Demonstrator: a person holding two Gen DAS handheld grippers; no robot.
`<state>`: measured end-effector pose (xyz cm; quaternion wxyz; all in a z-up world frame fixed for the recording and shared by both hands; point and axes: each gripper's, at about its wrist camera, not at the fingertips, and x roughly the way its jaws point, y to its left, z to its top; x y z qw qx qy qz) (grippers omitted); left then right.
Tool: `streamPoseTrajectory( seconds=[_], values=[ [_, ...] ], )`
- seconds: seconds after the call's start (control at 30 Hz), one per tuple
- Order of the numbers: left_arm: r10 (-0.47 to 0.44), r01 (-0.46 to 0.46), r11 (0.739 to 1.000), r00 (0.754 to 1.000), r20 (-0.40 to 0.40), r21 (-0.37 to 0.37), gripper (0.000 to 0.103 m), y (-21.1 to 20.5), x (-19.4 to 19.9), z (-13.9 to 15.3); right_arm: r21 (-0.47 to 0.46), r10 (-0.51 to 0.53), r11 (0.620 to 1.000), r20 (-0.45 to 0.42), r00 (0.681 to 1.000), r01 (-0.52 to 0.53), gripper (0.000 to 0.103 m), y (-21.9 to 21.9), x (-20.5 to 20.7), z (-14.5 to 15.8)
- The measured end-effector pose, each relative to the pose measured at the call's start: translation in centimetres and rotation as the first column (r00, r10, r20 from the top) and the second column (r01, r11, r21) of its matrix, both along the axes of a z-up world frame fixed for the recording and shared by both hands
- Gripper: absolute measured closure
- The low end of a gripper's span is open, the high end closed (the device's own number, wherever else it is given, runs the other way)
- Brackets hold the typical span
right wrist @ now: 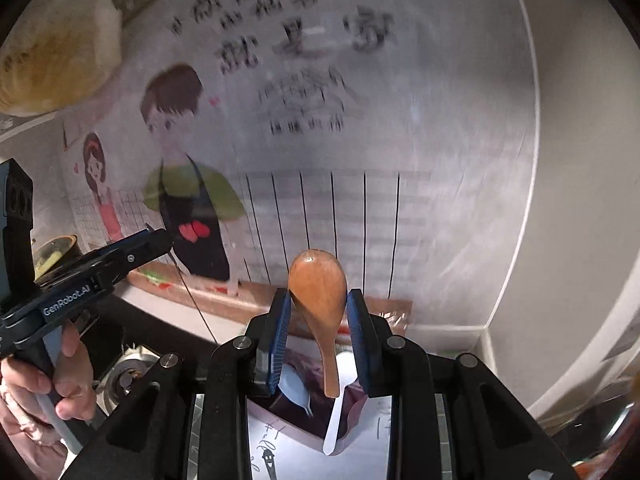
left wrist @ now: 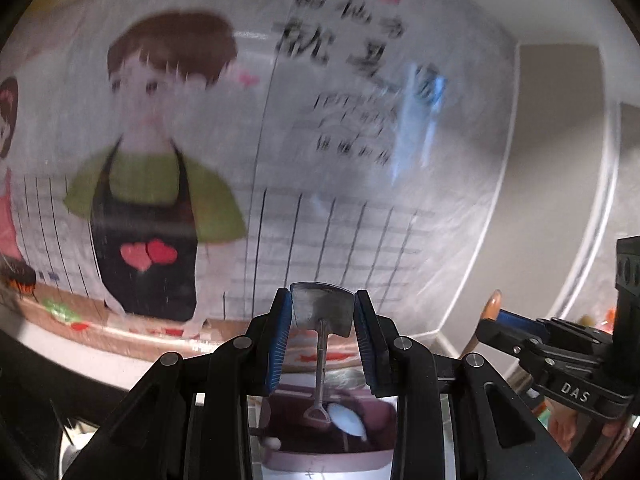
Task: Organize utensils
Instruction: 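Lift the wooden spoon into the caddy with the right tool while the left tool drops the spatula in, then move the right tool to the wooden chopstick while the left tool moves to the dark spoon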
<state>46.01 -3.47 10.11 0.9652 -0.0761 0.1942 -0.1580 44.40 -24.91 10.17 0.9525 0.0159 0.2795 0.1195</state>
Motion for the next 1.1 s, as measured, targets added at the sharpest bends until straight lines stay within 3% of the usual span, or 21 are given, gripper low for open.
streamPoseTrajectory(
  seconds=[0.17, 0.3, 0.4, 0.53, 0.57, 0.63, 0.83, 0.97, 1.1],
  values=[
    [0.013, -0.011, 1.0, 0.995, -0.102, 0.022, 0.069, -0.7, 2.7, -5.3, 0.015, 0.008, 1.0, -0.096, 0.995, -0.007, 0.077, 0.1, 2.4, -5.2],
    [0.007, -0.002, 1.0, 0.981, -0.193, 0.028, 0.059, -0.9, 3.7, -8.7, 0.075, 0.054, 0.996, -0.228, 0.972, -0.038, 0.076, 0.1, 4.3, -10.3],
    [0.009, 0.0, 0.999, 0.976, -0.216, 0.042, 0.059, -0.9, 3.5, -10.1, 0.059, 0.043, 0.998, -0.272, 0.961, -0.028, 0.076, 0.1, 4.7, -12.7],
    [-0.007, 0.014, 1.0, 0.969, -0.248, 0.026, 0.058, -0.3, 2.5, -10.4, 0.036, 0.046, 0.999, -0.29, 0.956, -0.038, 0.076, 0.1, 3.6, -13.9],
    [-0.01, 0.016, 1.0, 0.968, -0.252, 0.021, 0.054, -0.2, 2.3, -10.4, 0.035, 0.052, 0.998, -0.29, 0.956, -0.044, 0.076, 0.0, 3.1, -13.8],
    [-0.015, 0.022, 0.999, 0.964, -0.265, 0.024, 0.048, 0.1, 1.0, -10.3, 0.029, 0.057, 0.998, -0.284, 0.957, -0.051, 0.068, -0.2, 2.1, -13.3],
    [0.011, 0.009, 0.998, 0.957, -0.289, 0.065, 0.045, 0.5, -2.8, -10.0, -0.013, 0.012, 1.0, -0.226, 0.974, -0.016, 0.043, -1.7, -3.1, -10.5],
    [0.016, 0.019, 0.995, 0.936, -0.352, 0.095, 0.04, 0.4, -4.4, -11.5, -0.08, -0.085, 0.994, -0.203, 0.975, 0.07, 0.022, -3.8, -7.0, -9.7],
    [0.006, 0.039, 0.995, 0.902, -0.432, 0.094, 0.04, -0.3, -5.9, -13.9, -0.142, -0.194, 0.976, -0.223, 0.955, 0.165, 0.013, -5.6, -9.9, -10.6]
  ],
)
